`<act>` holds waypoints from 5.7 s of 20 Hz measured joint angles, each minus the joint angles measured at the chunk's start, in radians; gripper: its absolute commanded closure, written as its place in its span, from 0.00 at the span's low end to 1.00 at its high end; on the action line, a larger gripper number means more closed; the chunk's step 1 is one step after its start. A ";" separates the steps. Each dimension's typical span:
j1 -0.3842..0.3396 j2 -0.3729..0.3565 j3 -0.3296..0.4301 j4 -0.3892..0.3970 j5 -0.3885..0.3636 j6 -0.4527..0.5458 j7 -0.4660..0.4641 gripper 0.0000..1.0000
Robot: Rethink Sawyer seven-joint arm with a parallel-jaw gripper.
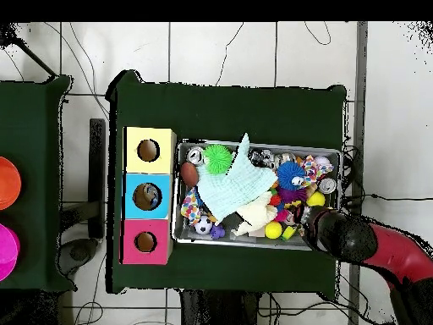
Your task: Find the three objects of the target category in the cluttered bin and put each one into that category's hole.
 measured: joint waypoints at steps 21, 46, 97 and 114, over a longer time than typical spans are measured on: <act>0.010 -0.009 0.000 -0.026 -0.002 -0.002 0.000 0.00; 0.020 0.063 0.000 -0.120 -0.002 -0.103 0.000 0.00; 0.211 0.060 -0.088 -0.200 0.033 -0.103 0.000 0.00; 0.135 0.043 -0.098 -0.118 0.032 -0.126 0.000 0.00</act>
